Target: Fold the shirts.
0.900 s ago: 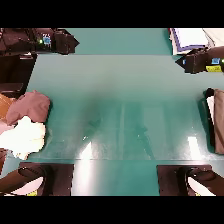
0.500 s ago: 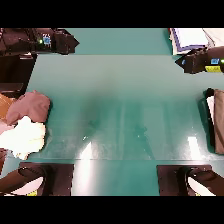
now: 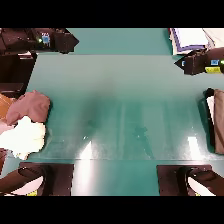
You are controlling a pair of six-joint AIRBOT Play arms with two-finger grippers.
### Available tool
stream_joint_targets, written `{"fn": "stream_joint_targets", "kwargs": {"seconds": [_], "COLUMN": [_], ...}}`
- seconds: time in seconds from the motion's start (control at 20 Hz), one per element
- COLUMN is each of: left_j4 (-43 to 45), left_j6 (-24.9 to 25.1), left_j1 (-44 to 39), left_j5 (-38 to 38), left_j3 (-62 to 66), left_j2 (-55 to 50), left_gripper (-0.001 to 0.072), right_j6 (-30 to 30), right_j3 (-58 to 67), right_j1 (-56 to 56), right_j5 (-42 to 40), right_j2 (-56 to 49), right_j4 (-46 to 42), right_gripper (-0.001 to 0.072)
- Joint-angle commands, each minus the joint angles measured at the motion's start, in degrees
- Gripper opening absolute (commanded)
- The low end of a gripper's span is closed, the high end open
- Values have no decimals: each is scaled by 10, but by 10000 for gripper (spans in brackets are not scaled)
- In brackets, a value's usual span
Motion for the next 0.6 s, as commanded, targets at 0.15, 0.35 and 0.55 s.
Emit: {"fn": "stream_joint_targets", "kwargs": {"seconds": [0.15,0.35,0.55], "left_j4": [236,255,254], "left_j6": [-34,-50,-54], "left_j1": [99,212,295], "left_j5": [-138,-111,-5], "left_j3": [-27,-167,-313], "left_j2": [-4,-5,-24], "left_gripper": [605,605,605], "right_j6": [0,0,0], "right_j3": [1,1,1], "right_j1": [0,0,0], "right_j5": [2,2,-1], "right_j2": [0,0,0], "right_j4": [0,0,0], "right_gripper": [20,20,20]}}
